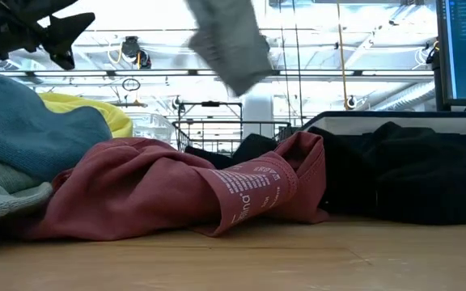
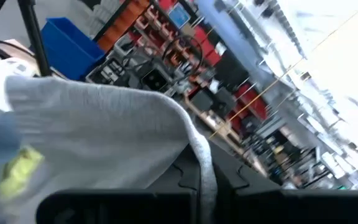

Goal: Pick & Place Cloths
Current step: Put the gray shorts into the wire basket

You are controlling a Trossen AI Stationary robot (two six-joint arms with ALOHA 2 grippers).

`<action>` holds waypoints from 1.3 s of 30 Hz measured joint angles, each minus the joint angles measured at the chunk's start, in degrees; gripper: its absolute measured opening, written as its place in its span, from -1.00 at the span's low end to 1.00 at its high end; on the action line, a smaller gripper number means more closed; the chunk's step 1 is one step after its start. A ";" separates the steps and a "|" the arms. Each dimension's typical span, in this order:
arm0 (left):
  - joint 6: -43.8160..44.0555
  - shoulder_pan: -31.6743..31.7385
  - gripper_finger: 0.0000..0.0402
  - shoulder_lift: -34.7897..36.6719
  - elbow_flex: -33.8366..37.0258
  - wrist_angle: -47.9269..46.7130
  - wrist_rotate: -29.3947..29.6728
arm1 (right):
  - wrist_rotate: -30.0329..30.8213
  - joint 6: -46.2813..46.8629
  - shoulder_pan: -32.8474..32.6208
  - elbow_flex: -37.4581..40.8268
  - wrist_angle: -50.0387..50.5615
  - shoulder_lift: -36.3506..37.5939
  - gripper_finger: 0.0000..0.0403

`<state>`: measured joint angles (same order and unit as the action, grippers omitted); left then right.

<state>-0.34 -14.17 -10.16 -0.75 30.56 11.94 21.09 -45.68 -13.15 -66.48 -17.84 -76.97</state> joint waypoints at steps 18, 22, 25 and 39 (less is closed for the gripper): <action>-6.82 0.00 -0.08 -39.92 -20.83 8.38 -3.58 | -0.45 -1.55 1.55 0.00 -3.39 -2.86 -1.00; -10.90 0.26 -0.08 -47.72 -27.10 7.90 -3.11 | -0.39 -1.54 1.40 0.00 -3.01 -2.90 -1.00; -12.72 0.33 -0.02 -51.21 -31.24 7.29 -3.18 | -0.29 -1.32 1.40 0.00 -2.59 -2.88 -1.00; -12.23 1.30 0.72 -63.31 -45.68 -0.75 3.29 | -0.33 1.30 1.40 0.00 -2.50 -2.91 -1.00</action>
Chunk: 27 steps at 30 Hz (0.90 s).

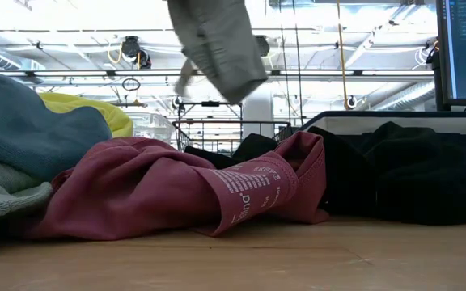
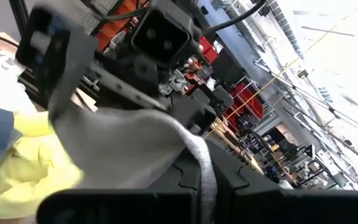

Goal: Pick & Place Cloths
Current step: Put the gray shorts into the wire basket

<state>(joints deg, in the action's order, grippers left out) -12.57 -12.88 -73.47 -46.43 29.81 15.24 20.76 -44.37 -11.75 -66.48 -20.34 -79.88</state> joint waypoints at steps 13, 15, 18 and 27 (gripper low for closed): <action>-0.85 5.07 0.57 -9.13 -6.61 -6.61 8.74 | -0.46 0.47 -2.27 0.09 -0.89 -3.84 -1.00; -1.23 5.86 0.39 -9.07 -6.63 -7.02 9.04 | -2.73 1.62 -2.58 0.09 -1.32 -3.63 -1.00; -2.12 6.75 0.03 -8.98 -6.69 -7.16 9.00 | -5.52 3.15 -3.18 0.09 -0.96 -3.51 -1.00; -10.05 7.55 -0.91 -8.49 -6.71 -6.91 10.08 | -2.37 5.27 -6.41 0.09 0.11 -3.24 -0.84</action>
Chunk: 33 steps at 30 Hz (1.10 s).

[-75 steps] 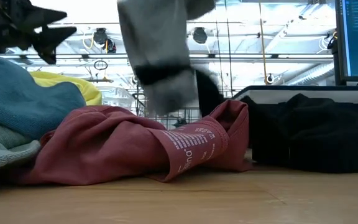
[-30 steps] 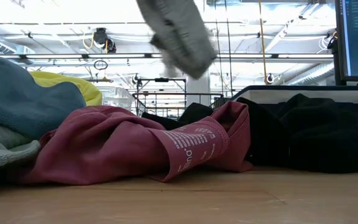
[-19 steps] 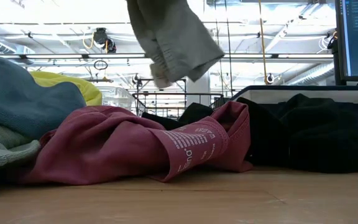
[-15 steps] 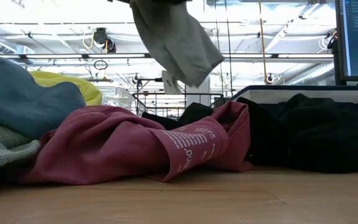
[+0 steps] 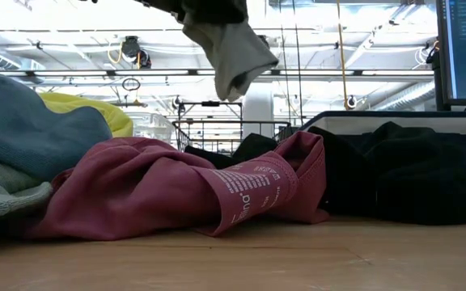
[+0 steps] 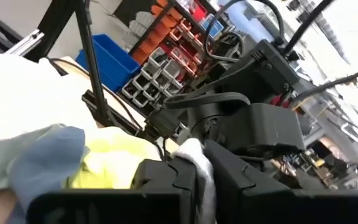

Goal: Pick & Place Cloths
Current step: Put the gray shorts into the wire basket

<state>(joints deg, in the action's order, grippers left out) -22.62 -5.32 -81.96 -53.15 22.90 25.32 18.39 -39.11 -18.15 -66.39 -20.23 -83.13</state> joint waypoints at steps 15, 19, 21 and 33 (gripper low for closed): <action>-13.42 1.03 -0.97 0.01 0.07 4.37 13.01 | 5.60 6.37 -3.89 -0.09 6.12 0.10 0.01; -15.03 1.98 -0.98 0.01 0.07 4.58 14.47 | 5.50 8.87 -5.24 -0.09 9.40 0.10 0.17; -15.06 2.51 -0.97 0.01 0.07 4.65 14.44 | 5.68 10.27 -5.86 -0.09 11.94 0.10 0.21; -15.18 5.07 -0.98 0.01 0.07 5.01 14.23 | 5.68 20.54 -10.31 -0.09 27.75 0.10 0.19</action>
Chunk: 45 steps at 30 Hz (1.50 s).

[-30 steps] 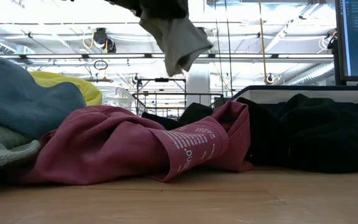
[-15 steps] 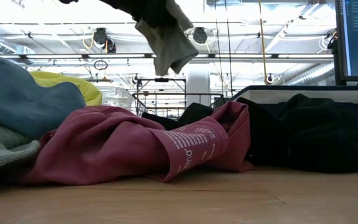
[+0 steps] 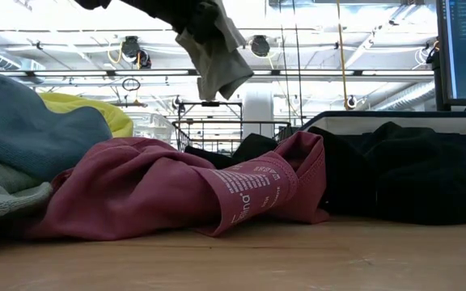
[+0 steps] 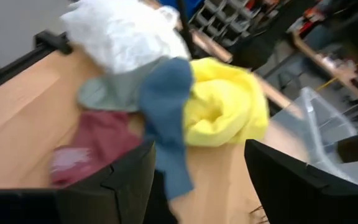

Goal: Pick & Place Cloths
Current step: Put the gray shorts into the wire basket

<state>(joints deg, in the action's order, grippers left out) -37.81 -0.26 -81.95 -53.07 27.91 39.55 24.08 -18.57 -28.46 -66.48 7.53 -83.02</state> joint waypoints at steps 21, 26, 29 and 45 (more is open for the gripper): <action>9.80 9.56 -0.98 0.00 -0.01 5.15 -18.67 | -6.66 26.28 -1.69 0.00 22.32 0.00 0.18; 15.41 13.23 -0.98 0.00 -0.01 5.34 -22.50 | -11.22 29.92 -1.67 0.00 24.58 0.00 0.18; 18.59 15.11 -0.99 0.00 -0.01 5.30 -23.66 | -12.44 32.14 -1.67 0.00 26.49 0.00 0.18; 25.08 19.04 -0.97 0.00 -0.03 5.22 -24.57 | -13.90 33.77 -1.67 0.00 27.50 0.00 0.18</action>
<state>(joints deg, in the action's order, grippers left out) -12.73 18.79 -81.95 -53.11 33.13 14.98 10.17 15.20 -30.13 -66.48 35.03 -83.02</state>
